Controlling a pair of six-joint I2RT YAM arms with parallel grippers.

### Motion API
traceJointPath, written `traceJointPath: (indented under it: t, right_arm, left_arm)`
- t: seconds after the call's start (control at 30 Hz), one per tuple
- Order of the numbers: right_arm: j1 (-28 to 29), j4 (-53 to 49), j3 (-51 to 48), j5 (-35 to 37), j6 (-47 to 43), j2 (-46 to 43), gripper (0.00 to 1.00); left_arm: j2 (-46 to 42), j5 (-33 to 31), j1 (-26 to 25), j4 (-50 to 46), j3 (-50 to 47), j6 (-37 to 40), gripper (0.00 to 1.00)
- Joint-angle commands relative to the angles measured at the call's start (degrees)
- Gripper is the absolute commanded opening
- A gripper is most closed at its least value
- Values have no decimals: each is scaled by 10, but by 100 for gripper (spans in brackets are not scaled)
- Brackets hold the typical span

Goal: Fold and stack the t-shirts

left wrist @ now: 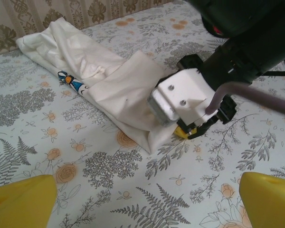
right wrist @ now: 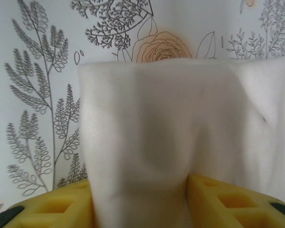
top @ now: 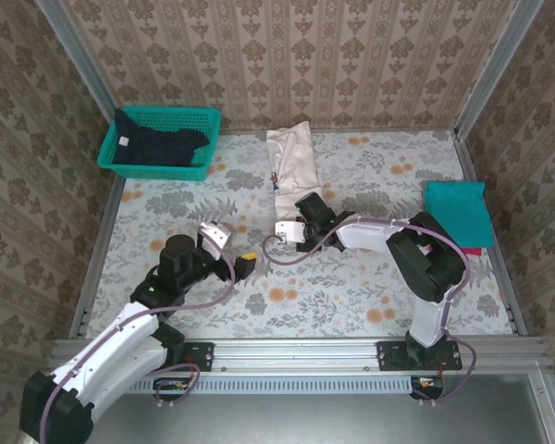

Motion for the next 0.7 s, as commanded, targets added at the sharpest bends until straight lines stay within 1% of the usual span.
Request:
traceJointPath:
  t: [0.0, 0.13, 0.2, 0.23, 0.27, 0.33, 0.53, 0.67]
  right_arm:
    - [-2, -6, 17, 29, -13, 23, 38]
    - [-1, -11, 12, 41, -18, 31, 24]
    - [0, -12, 5, 46, -19, 24, 11]
    - [0, -13, 0, 45, -18, 15, 3]
    - [1, -17, -5, 42, -16, 3, 0]
    - [1, -30, -14, 31, -8, -24, 0]
    - [4, -124, -49, -45, 32, -137, 0]
    - [16, -194, -68, -48, 50, -205, 0]
  left_arm:
    - [-14, -4, 4, 10, -7, -1, 100]
    - [-18, -8, 4, 11, -10, -2, 100]
    - [-18, -8, 4, 12, -10, -2, 100]
    - [-18, -8, 4, 11, -10, -3, 100]
    - [-18, -8, 4, 11, -11, -3, 100]
    - [-18, -9, 4, 13, -11, -3, 100]
    - [1, -20, 4, 26, -6, -16, 100]
    - [24, -12, 4, 56, -7, -26, 100]
